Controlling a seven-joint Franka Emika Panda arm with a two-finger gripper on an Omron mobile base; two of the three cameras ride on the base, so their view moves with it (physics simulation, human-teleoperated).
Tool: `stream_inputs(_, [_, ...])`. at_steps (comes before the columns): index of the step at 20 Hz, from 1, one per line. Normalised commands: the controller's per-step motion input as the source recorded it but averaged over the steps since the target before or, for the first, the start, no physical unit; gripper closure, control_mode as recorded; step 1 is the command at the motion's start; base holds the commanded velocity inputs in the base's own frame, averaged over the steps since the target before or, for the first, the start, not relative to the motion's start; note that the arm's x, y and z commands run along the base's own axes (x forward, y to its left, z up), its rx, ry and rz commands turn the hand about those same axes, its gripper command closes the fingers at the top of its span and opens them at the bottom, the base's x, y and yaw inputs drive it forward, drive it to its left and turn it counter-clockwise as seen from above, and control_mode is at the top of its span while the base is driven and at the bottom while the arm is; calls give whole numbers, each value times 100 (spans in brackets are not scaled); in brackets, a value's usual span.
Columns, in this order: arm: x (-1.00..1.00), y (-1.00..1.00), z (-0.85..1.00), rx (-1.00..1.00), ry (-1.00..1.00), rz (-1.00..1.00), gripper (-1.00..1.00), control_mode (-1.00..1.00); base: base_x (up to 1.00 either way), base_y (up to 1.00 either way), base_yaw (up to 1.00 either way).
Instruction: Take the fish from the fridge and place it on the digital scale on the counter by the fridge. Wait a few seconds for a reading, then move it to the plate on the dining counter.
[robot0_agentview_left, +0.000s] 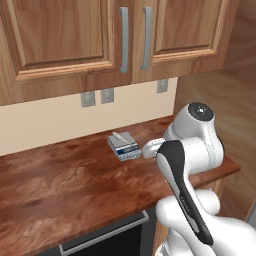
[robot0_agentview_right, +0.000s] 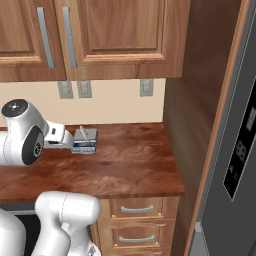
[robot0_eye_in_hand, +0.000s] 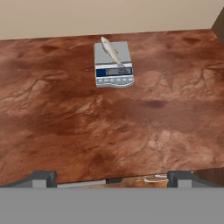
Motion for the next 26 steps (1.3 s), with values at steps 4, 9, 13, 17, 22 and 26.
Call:
stream_inputs(4, [0, 0, 0, 0, 0, 0, -100, -100, 0, 0, 0])
stream_inputs(9, [0, 0, 0, 0, 0, 0, -100, -100, 0, 0, 0])
stream_inputs(13, [0, 0, 0, 0, 0, 0, -100, -100, 0, 0, 0])
stream_inputs(17, [0, 0, 0, 0, 0, 0, -100, -100, 0, 0, 0])
stream_inputs(22, [0, 0, 0, 0, 0, 0, -100, -100, 0, 0, 0])
stream_inputs(26, [0, 0, 0, 0, 0, 0, -100, -100, 0, 0, 0])
